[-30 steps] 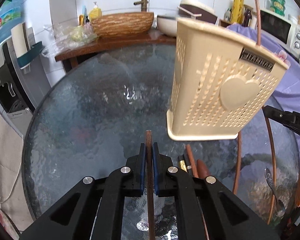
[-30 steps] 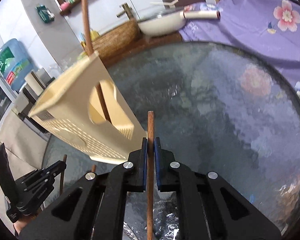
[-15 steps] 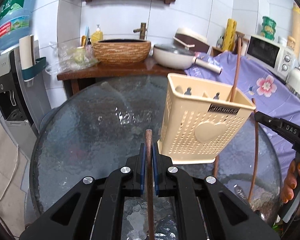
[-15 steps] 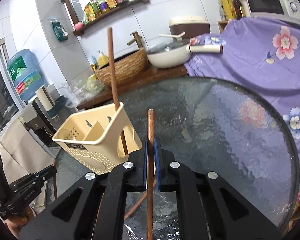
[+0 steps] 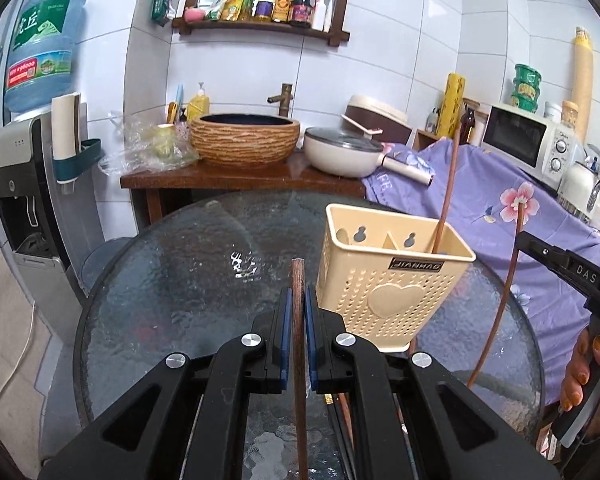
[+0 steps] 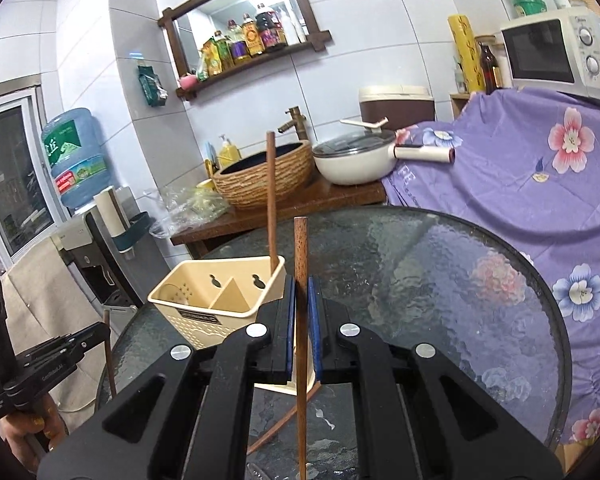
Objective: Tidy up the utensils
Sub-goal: 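Lift the chopsticks with both tools and carry them up over the cream basket, then lower both chopsticks into the cream basket and open both tools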
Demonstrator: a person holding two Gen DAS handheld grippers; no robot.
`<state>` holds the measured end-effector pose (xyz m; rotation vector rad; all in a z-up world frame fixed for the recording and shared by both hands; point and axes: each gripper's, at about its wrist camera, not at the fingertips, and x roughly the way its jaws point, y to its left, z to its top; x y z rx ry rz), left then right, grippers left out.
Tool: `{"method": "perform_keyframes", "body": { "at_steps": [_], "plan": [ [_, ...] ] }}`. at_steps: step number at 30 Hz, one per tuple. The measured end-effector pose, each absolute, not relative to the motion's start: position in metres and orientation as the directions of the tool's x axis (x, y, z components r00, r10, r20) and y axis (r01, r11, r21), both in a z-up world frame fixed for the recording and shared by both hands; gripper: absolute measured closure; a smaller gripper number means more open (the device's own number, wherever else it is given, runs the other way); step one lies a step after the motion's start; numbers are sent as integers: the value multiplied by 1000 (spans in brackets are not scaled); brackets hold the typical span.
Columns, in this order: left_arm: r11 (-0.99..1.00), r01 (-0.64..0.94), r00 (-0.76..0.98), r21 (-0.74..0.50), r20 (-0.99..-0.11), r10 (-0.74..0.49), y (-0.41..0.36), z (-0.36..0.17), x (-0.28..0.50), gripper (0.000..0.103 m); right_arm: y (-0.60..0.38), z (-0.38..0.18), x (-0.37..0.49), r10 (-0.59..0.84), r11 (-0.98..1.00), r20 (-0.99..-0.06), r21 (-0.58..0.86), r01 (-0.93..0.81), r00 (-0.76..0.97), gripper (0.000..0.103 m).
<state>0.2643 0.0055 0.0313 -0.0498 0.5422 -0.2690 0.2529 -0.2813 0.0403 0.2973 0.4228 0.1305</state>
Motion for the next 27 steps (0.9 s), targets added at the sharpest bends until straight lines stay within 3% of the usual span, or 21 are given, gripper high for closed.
{"method": "perform_keyframes", "body": {
  "at_steps": [27],
  "plan": [
    [948,283,865,-147,-387,-319,13,93,244,97,-272,105,224,304,936,-322,277,-217,897,96]
  ]
}}
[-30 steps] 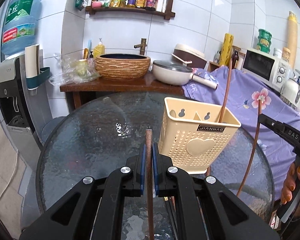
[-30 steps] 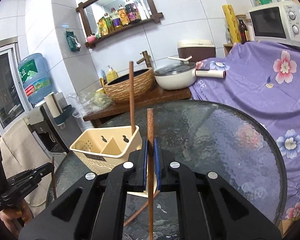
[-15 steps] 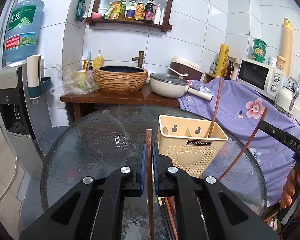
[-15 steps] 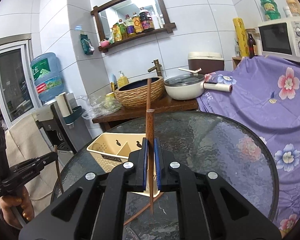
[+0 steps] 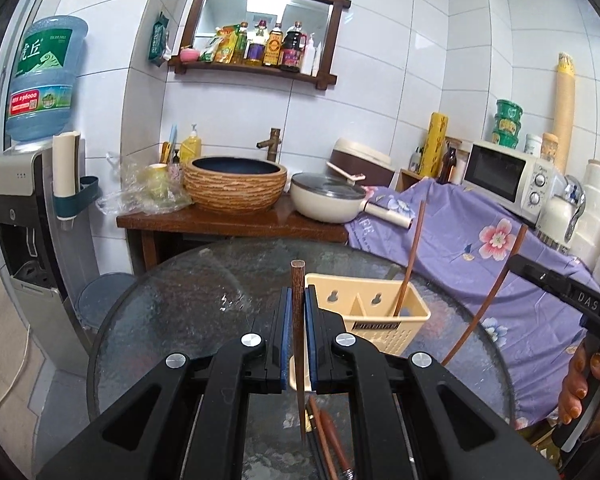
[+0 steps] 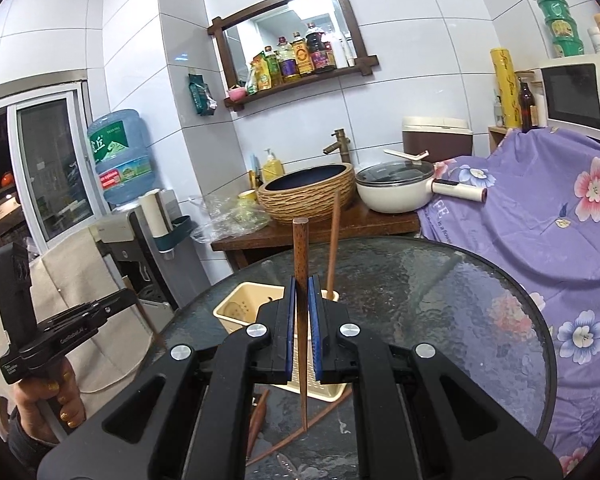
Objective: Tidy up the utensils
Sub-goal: 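Lower both chopsticks into the cream basket and open both tools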
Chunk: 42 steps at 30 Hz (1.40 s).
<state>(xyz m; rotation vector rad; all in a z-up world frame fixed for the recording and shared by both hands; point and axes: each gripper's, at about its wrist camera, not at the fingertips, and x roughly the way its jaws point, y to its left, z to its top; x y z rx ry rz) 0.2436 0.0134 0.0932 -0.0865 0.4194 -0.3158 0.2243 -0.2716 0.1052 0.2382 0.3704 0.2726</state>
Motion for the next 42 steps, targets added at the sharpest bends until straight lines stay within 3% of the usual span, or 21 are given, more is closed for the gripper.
{"method": "perform_keyframes", "body": {
  "at_steps": [14,24,32,42],
  "plan": [
    [925,353,883,-142,-278,-379,0,175,246,97,-265,187,237,352,921,-250,263,-286,902,96],
    [908,357,896,-218,-194,-399,-7,229,279,97,-256,234,263,299,940,-168,221,-260,939,96],
    [936,289,919,-200,-217,-330,-25,190,316,97,-243,187,293,227,967,-210,161,-195,951,96],
    [944,281,890,-171,-323,-323,-35,126,332,97,-244,126,313,221,967,-301,190,-169,928,96]
  ]
}}
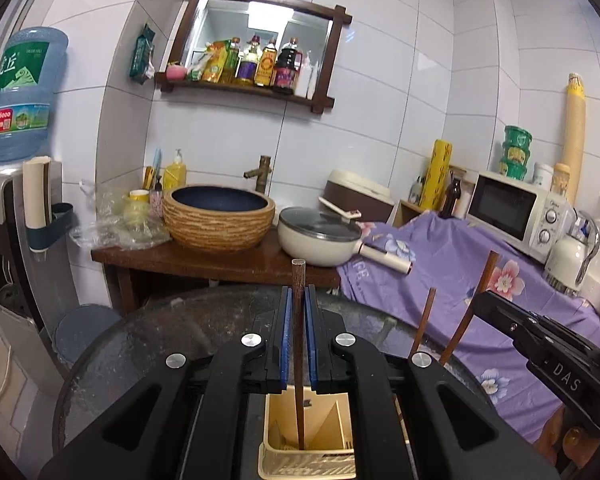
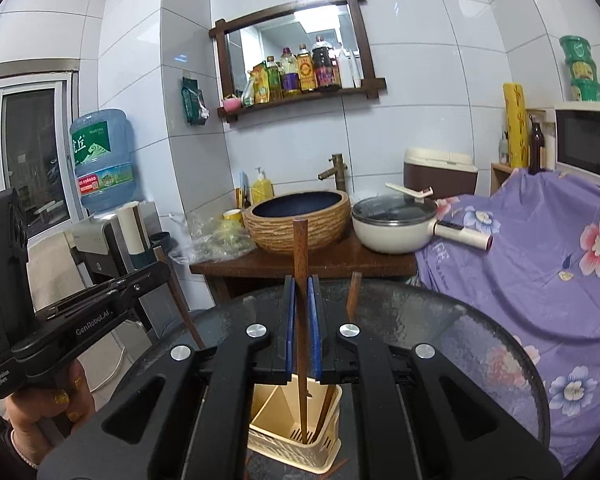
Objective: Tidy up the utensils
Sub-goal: 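Lower both chopsticks into the cream basket and open both tools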
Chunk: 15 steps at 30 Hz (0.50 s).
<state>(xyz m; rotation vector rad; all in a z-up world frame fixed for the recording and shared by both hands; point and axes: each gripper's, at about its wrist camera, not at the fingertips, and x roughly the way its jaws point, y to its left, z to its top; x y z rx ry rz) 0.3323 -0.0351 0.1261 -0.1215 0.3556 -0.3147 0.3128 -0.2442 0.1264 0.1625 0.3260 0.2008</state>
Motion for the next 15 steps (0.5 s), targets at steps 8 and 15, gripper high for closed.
{"method": "perform_keyframes", "body": {
  "at_steps": [8,15],
  "plan": [
    [946,278,871,-167,-372,-322,-37,104,336,97,-242,106,316,222,967,-333,198,-162,916,96],
    [948,268,854,-172,-413,-316,-38,89,342,97,-242,93,317,218,967,-357,204,-152,909,96]
  ]
}}
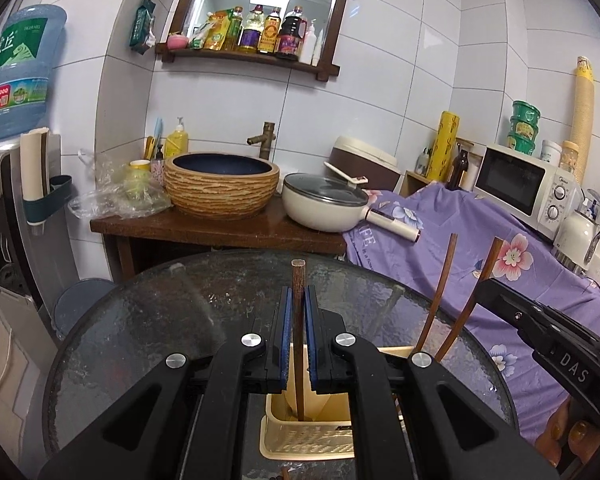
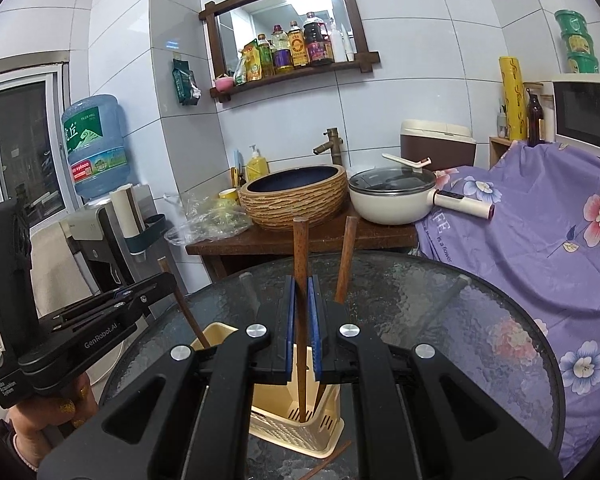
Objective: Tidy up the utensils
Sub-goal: 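Lower both chopsticks into the cream basket and open both tools, then move both open tools back down to the remaining utensils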
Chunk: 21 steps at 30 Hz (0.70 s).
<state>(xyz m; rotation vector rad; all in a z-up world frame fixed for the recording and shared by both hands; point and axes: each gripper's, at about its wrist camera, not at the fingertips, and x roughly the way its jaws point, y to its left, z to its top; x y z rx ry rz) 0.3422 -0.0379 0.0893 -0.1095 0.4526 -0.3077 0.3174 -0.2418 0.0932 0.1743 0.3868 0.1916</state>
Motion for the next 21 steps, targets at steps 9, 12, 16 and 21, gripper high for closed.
{"method": "perform_keyframes", "body": {
  "at_steps": [9,12,16,21],
  "plan": [
    [951,274,853,-146,-420,-310,-42,84,337,78,-248,81,316,202,969,-371,213,-129,906,95],
    [949,278,854,-146,-416,-314,-41,81,331,58,-250,78,311,204,969,-378,207,-132,903,93],
    [954,277,861,-116,-410,-300,-37,75,314,39,-255,69,295,194,970,-388,214,-116,901,47],
    [953,277,842,-121,-448,-301,-27,59,296,25,-260,46,276,225,966,-455,219,-137,861,46]
  ]
}}
